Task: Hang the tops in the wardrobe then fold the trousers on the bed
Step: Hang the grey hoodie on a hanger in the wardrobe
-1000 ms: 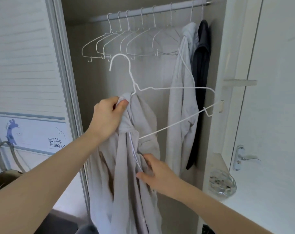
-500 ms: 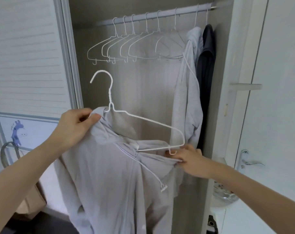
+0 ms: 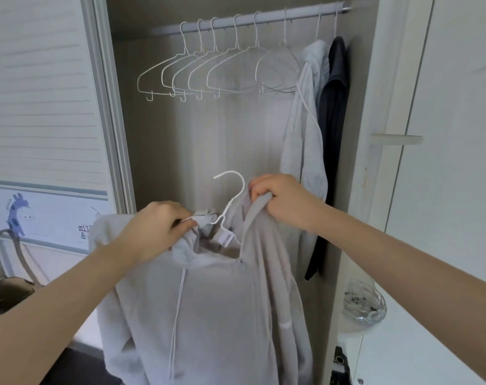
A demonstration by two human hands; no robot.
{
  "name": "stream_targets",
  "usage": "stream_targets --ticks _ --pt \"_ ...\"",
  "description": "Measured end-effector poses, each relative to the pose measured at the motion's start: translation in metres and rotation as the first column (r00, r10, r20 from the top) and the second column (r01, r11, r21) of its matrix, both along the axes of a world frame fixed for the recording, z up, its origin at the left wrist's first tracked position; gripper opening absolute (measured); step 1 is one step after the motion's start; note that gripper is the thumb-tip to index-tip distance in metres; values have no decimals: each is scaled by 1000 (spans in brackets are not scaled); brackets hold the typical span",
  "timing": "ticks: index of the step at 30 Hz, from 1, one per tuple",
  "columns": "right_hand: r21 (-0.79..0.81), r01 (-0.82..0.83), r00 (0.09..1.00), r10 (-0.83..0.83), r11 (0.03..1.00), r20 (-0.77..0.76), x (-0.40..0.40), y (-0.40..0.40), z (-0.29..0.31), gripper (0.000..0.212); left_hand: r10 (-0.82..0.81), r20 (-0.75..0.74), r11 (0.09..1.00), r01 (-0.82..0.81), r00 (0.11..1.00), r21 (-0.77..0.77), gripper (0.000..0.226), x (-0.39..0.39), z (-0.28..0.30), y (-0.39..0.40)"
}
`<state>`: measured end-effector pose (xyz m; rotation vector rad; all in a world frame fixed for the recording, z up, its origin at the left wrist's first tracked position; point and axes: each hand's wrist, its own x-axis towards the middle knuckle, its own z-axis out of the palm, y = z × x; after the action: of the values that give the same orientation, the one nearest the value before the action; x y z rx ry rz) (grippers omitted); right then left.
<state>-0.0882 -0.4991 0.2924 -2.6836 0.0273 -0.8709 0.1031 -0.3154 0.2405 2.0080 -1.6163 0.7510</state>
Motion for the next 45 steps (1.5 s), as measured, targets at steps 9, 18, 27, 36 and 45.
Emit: stream_targets --ticks 9,18,27,36,45 --pt "-178 -1 999 8 984 38 -6 2 -7 37 -18 -443 950 -123 896 -289 33 1 10 -8" --pt "-163 569 790 -480 806 382 -13 -24 -16 21 -135 -522 938 -60 842 -340 46 -1 10 0" --pt "281 349 930 -295 894 -218 5 -28 -20 58 -138 -475 953 -14 869 -304 34 -7 16 -1" --pt "395 152 986 -168 906 6 -14 -32 -5 36 -40 -651 966 -137 758 -219 42 27 19 30" --pt "-36 32 999 -31 999 31 -14 -27 -1 8 -102 -642 978 -41 760 -203 41 6 22 7"
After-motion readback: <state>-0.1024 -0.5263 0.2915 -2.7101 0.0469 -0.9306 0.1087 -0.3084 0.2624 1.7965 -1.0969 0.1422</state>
